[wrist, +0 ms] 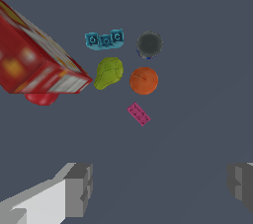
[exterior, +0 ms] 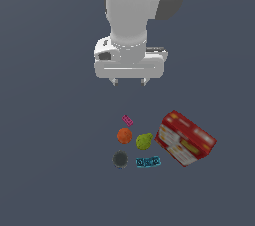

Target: Pick up a designated object from a clutter of objects.

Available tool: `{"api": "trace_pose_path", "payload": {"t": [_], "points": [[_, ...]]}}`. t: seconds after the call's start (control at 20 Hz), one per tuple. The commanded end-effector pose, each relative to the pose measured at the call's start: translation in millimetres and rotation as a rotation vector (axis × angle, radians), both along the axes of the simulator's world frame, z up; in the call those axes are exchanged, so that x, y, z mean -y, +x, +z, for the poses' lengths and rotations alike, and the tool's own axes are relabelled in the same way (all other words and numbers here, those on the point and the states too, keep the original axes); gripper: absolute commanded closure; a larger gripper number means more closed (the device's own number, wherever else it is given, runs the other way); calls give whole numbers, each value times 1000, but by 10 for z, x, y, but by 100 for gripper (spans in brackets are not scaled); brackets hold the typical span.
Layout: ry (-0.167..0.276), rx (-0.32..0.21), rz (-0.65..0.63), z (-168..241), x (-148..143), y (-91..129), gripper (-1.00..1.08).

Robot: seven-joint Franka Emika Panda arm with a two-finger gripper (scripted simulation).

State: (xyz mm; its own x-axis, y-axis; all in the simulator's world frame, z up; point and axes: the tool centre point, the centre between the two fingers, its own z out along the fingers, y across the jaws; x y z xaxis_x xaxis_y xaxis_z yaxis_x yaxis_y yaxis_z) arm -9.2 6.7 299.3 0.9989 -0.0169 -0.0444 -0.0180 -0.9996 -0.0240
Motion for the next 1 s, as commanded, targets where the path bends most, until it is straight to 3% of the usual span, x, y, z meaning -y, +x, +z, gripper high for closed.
{"api": "trace_pose_path", "payload": {"t": [0.0,0.95], "points": [[0,0,0,0,0,0,-92],[-6,19,11,5,-21,65,-92]]}}
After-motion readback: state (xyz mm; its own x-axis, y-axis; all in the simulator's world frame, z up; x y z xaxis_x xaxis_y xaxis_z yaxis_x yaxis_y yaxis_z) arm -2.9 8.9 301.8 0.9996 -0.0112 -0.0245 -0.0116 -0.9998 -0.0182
